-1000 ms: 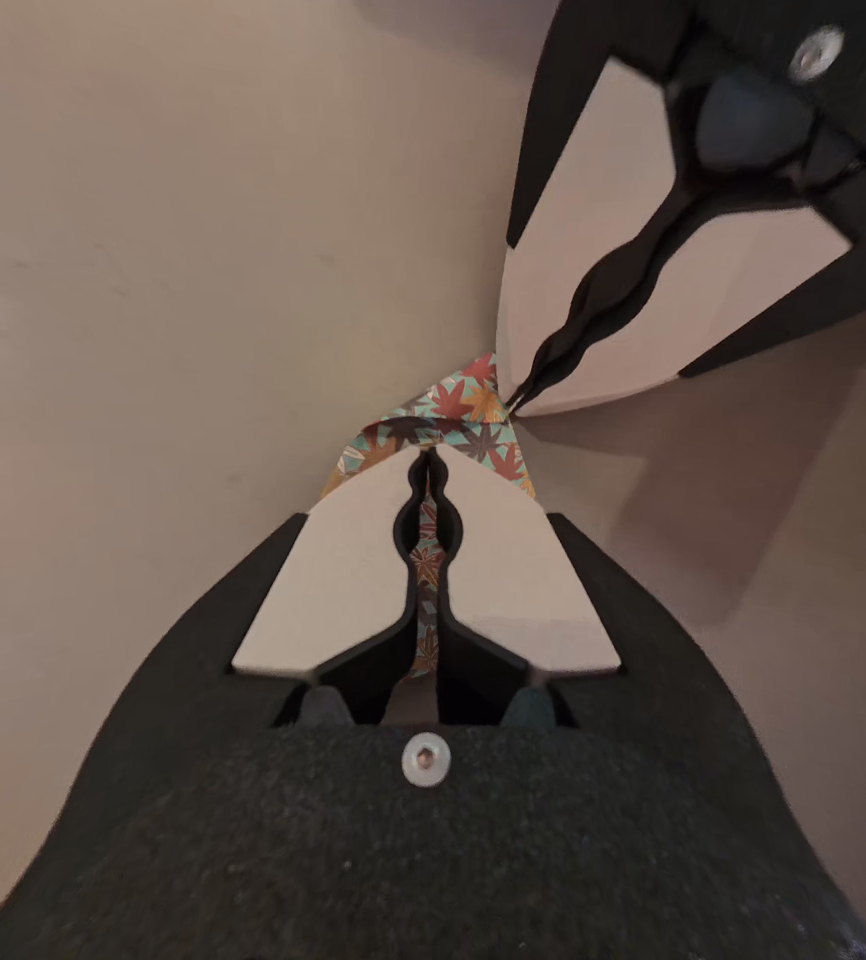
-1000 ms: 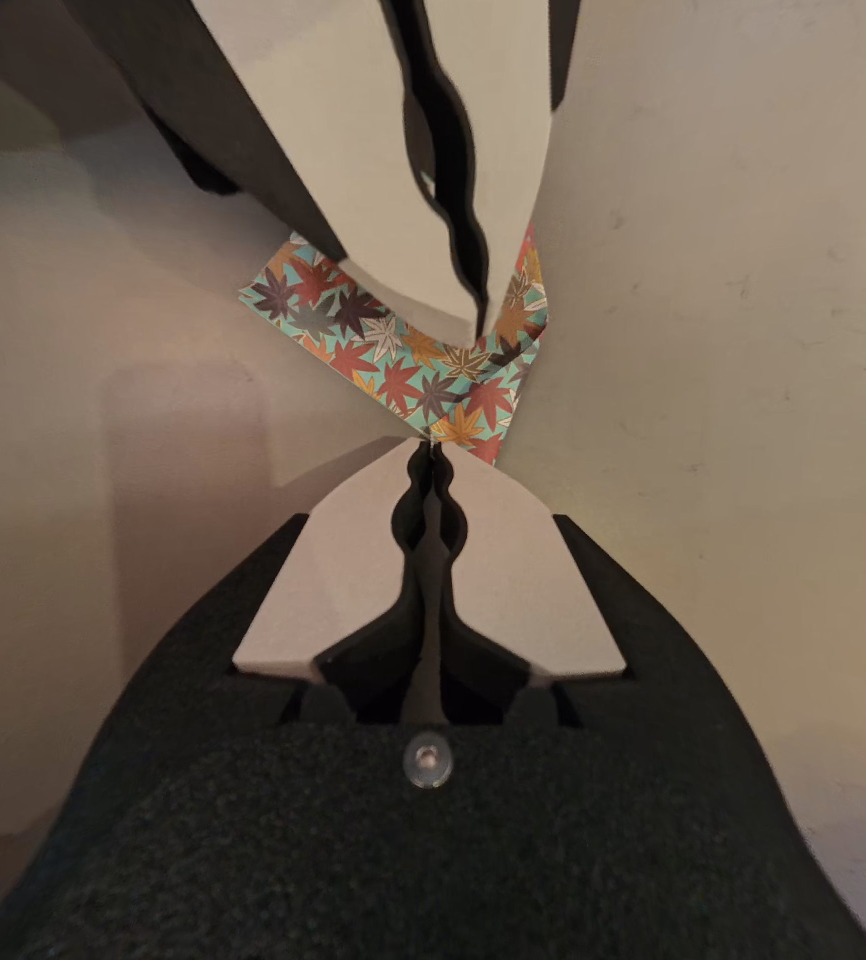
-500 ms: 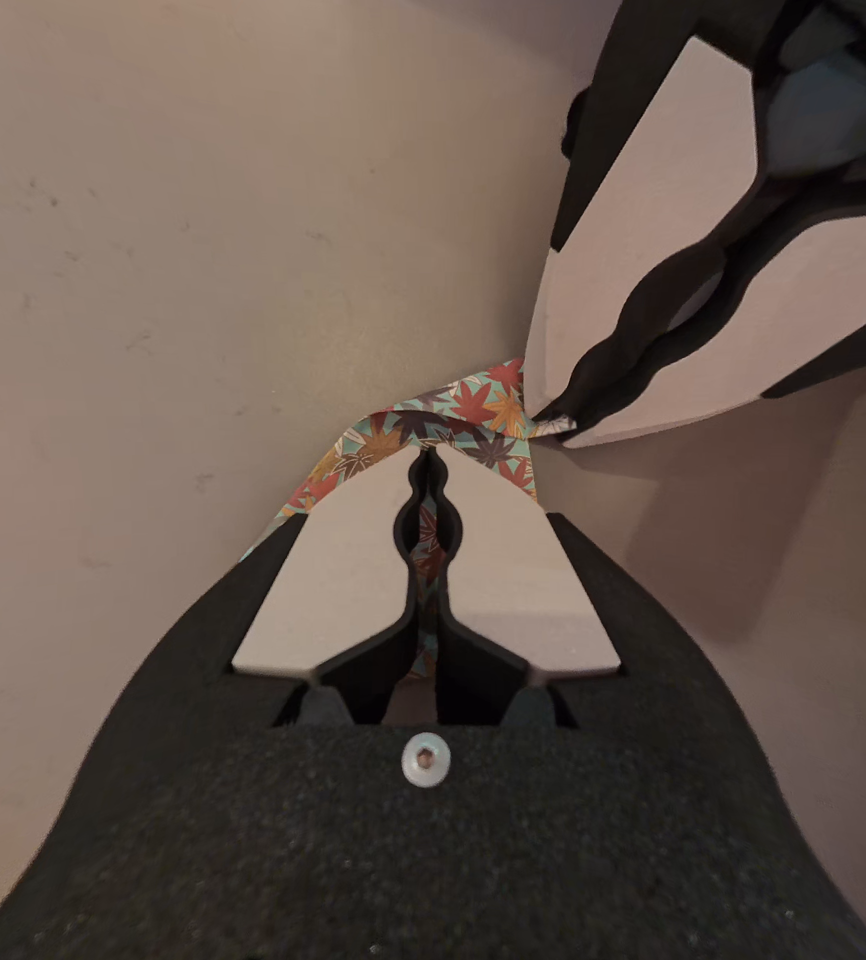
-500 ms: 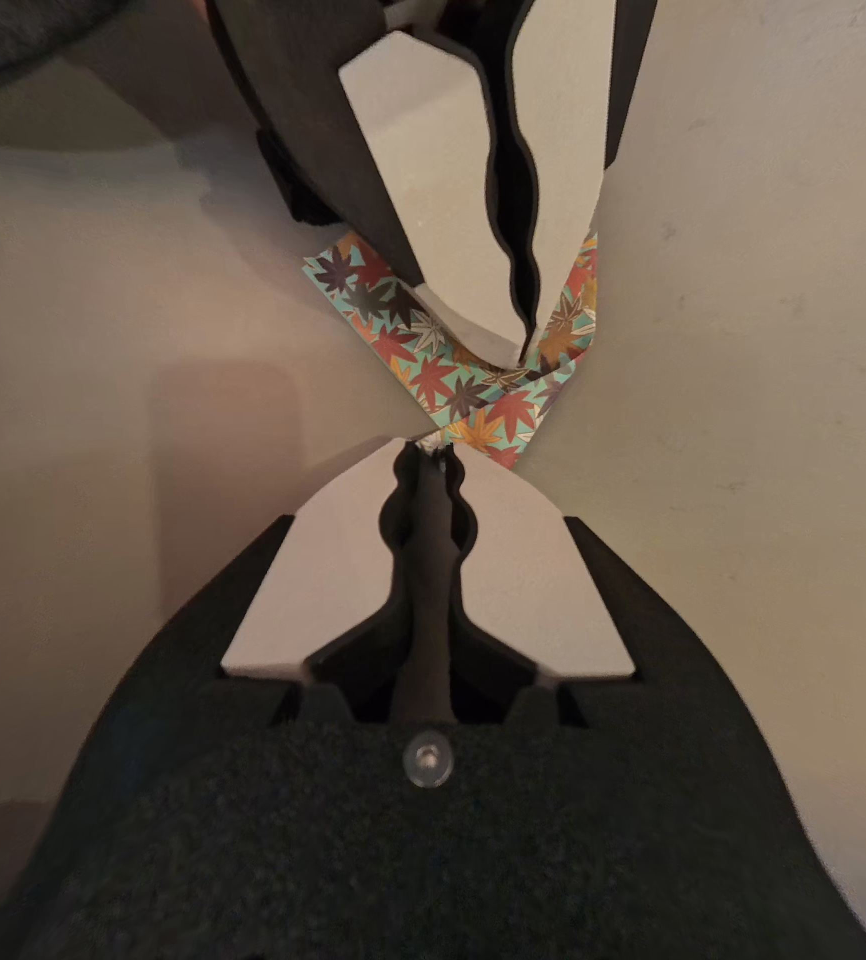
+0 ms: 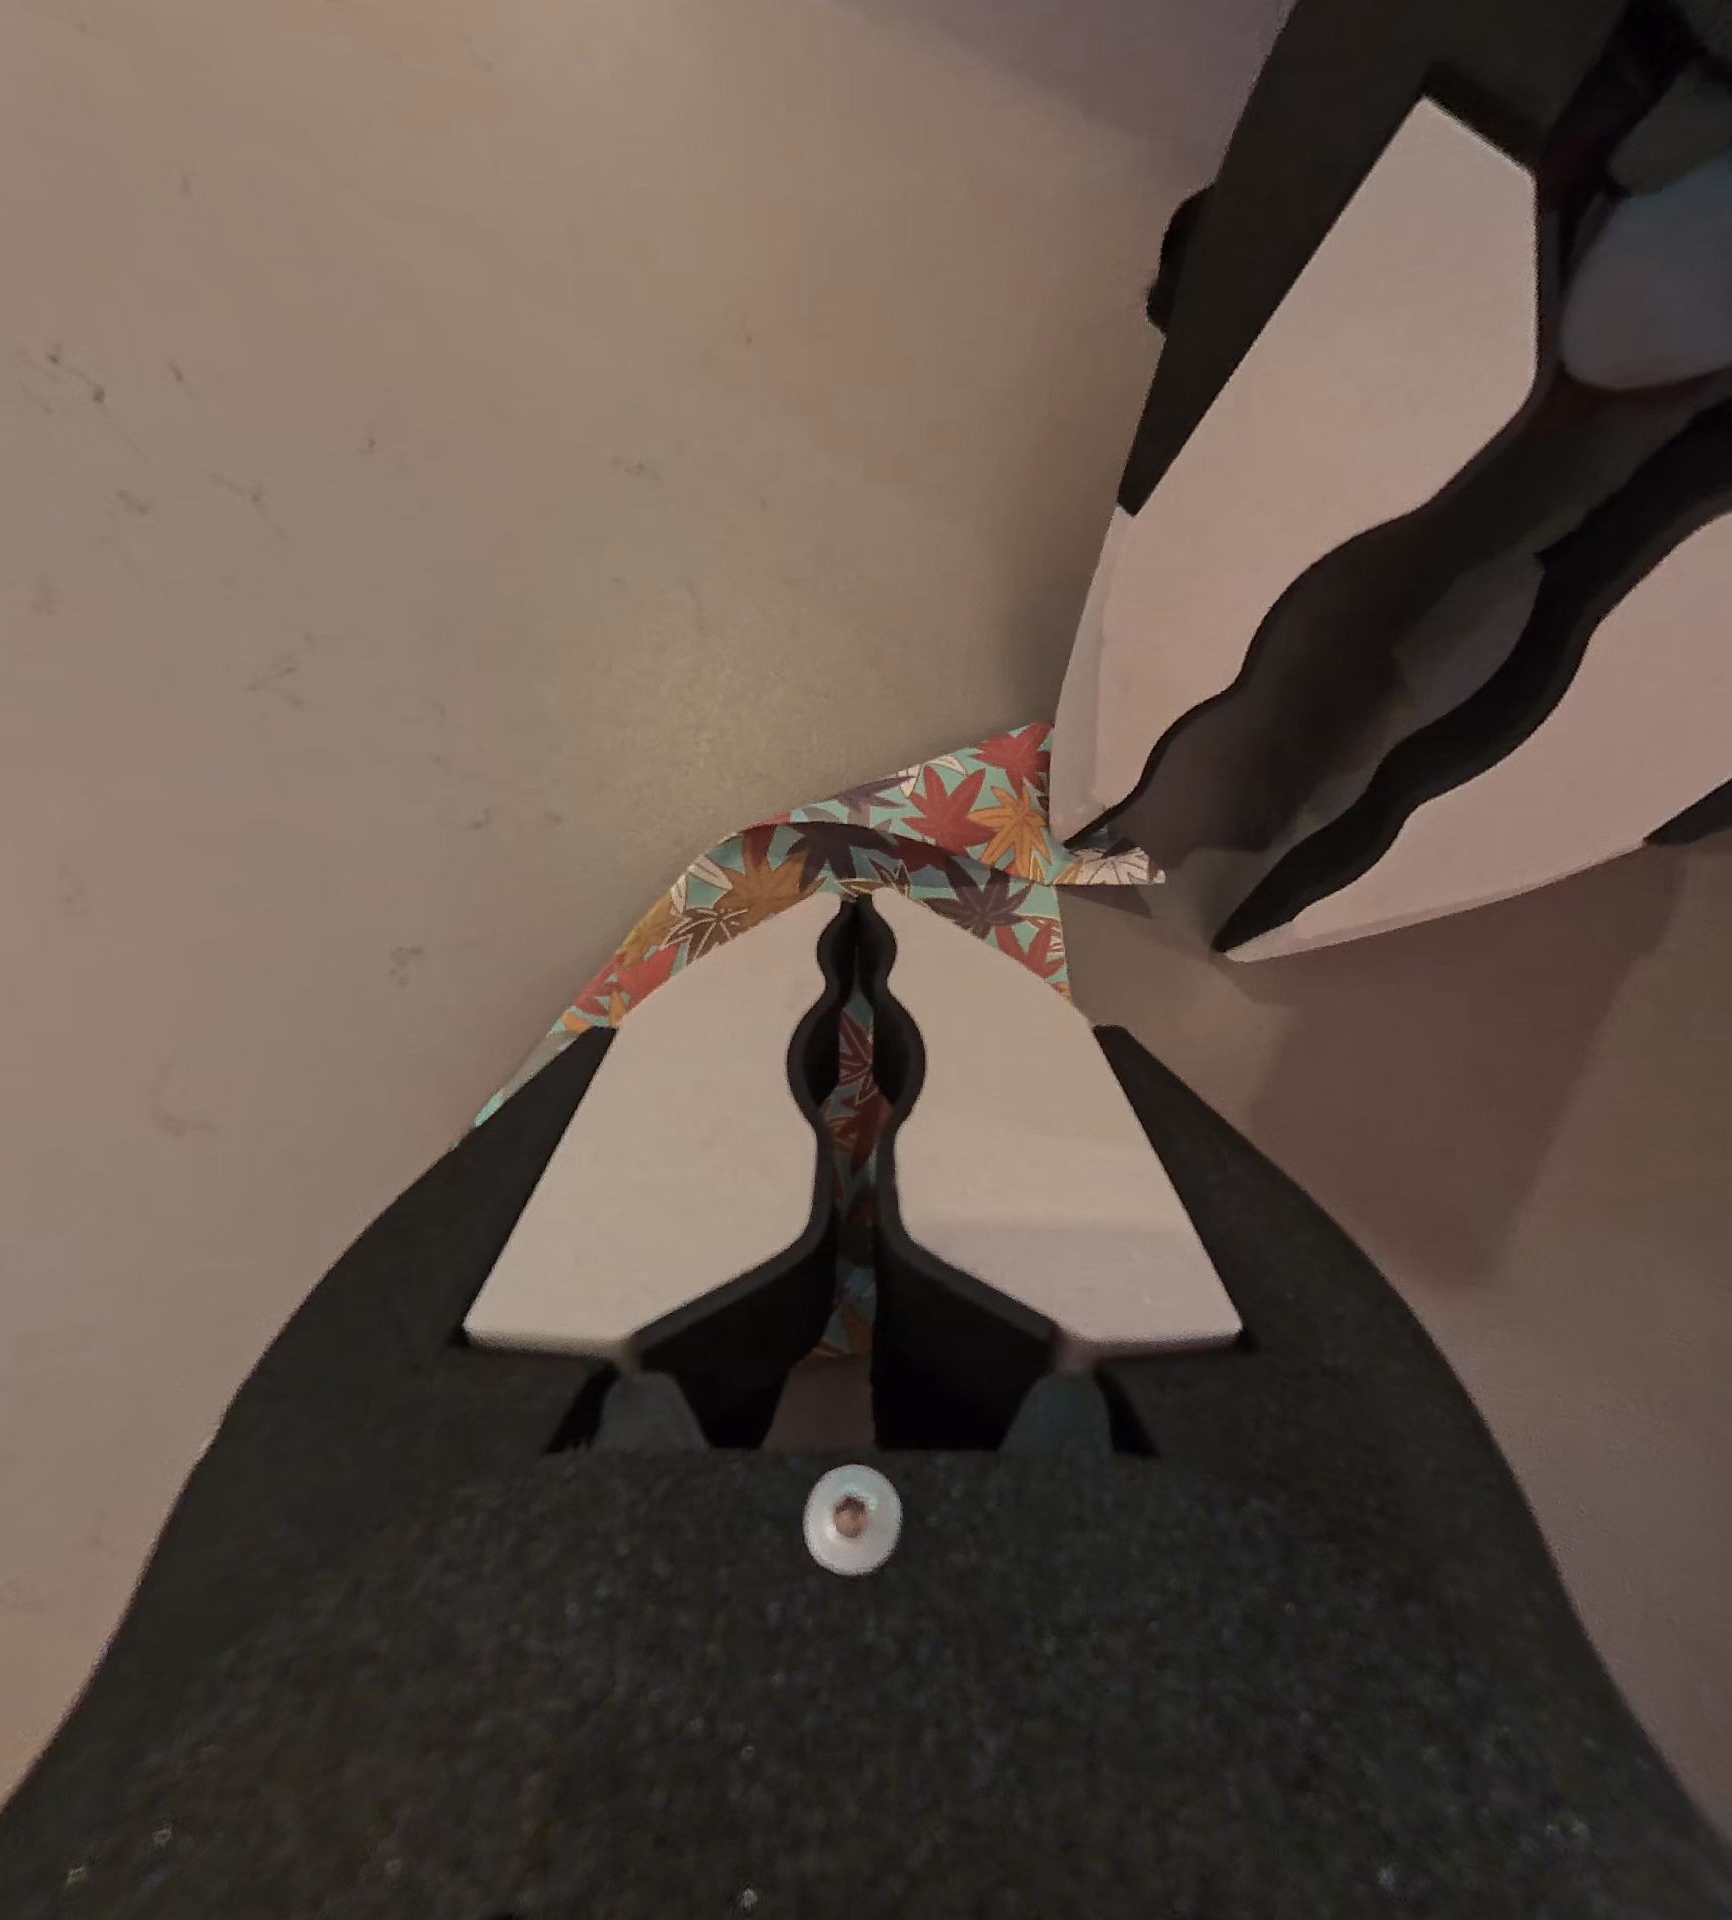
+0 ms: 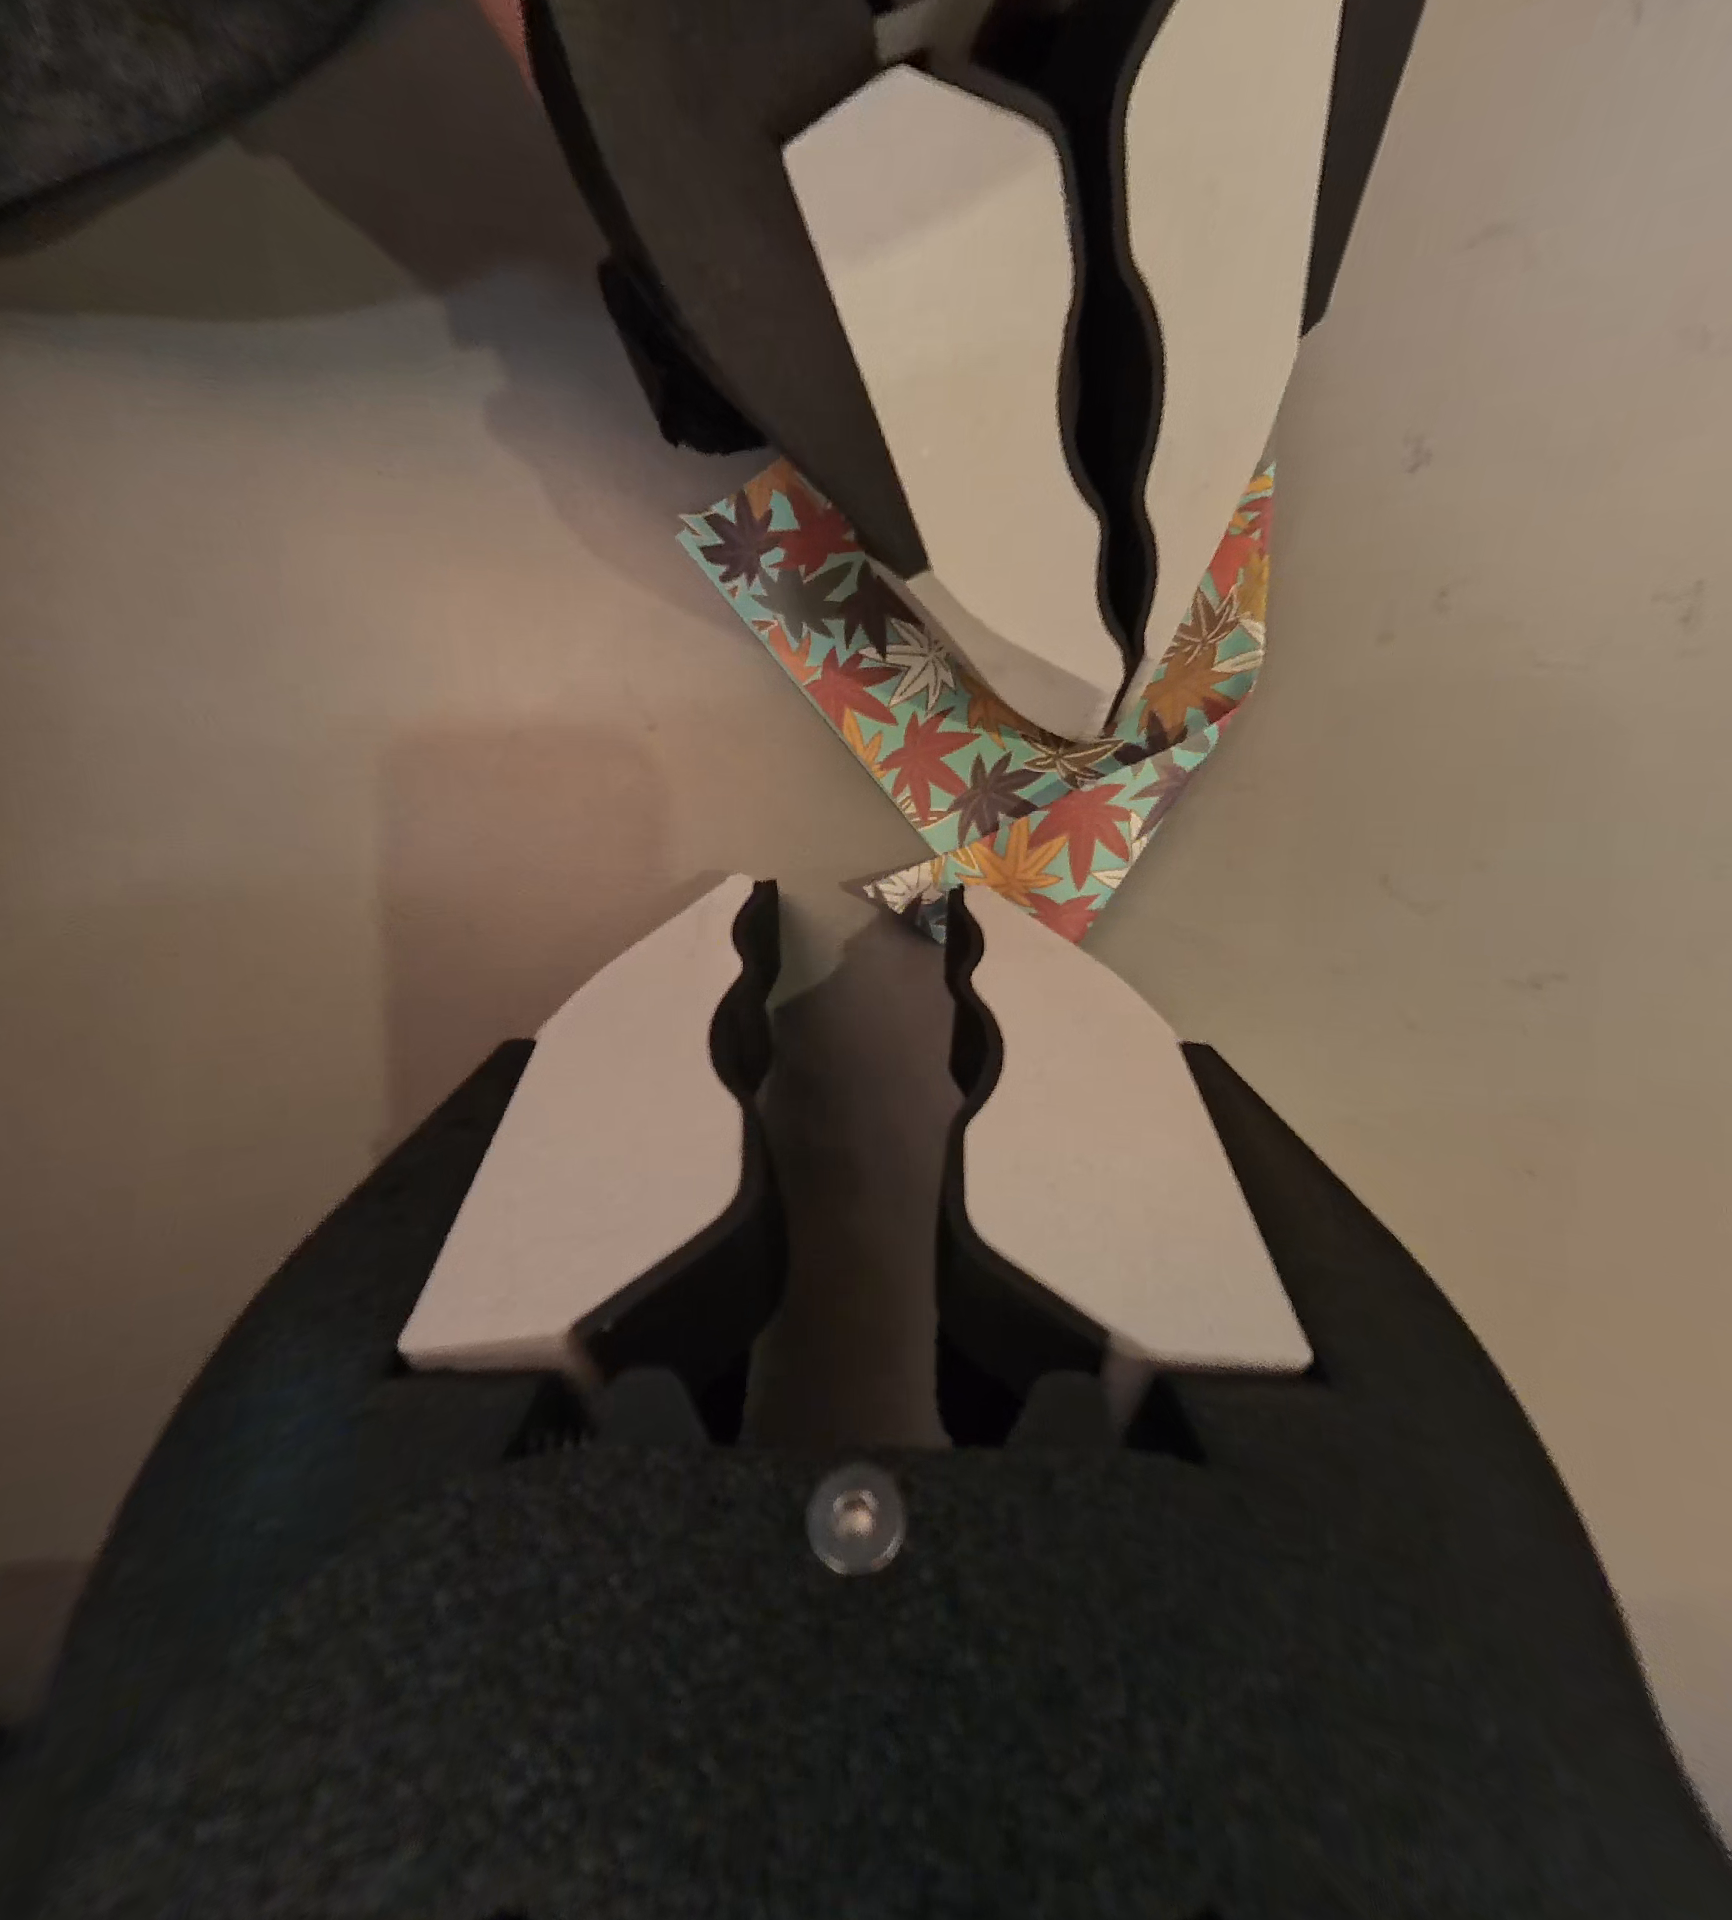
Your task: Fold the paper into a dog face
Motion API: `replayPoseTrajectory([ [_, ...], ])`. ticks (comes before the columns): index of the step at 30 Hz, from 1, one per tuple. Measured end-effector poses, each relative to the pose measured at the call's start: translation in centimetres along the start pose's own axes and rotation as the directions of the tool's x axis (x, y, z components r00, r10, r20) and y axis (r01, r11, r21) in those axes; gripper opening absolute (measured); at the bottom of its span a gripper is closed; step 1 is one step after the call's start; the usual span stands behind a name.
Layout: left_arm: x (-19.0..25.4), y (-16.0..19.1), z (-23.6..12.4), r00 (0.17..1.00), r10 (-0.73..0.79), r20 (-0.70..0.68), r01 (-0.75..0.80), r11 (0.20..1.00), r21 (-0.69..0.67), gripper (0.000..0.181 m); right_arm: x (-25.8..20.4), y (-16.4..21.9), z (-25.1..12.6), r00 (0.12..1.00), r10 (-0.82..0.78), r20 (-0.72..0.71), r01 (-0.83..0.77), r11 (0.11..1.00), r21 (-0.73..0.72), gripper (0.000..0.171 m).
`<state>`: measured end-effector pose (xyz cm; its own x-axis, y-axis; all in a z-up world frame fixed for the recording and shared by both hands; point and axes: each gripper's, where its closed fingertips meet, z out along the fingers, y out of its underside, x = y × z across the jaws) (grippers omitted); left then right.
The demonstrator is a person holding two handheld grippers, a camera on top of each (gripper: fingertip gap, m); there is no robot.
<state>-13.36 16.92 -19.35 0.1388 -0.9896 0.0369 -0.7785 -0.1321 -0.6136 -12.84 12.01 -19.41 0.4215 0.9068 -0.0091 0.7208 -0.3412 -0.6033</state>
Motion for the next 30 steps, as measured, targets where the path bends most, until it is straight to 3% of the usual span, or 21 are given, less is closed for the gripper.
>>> replayPoseTrajectory([
  [8,1.3,-3.2,-1.2,0.997,-0.025,-0.068,0.035,0.988,0.149,0.001,0.0,-0.1,0.0,1.0,0.015,-0.003,-0.015,1.0,0.006,0.03],
  [19,0.4,-1.6,1.2,0.999,-0.028,-0.015,0.029,0.999,0.043,0.0,-0.1,-0.1,0.0,1.0,0.019,-0.005,-0.019,1.0,0.011,0.032],
  [30,-0.2,-1.4,1.0,0.998,-0.056,-0.034,0.058,0.997,0.052,0.0,-0.2,-0.1,0.1,1.0,0.027,-0.015,-0.027,0.999,0.019,0.034],
])
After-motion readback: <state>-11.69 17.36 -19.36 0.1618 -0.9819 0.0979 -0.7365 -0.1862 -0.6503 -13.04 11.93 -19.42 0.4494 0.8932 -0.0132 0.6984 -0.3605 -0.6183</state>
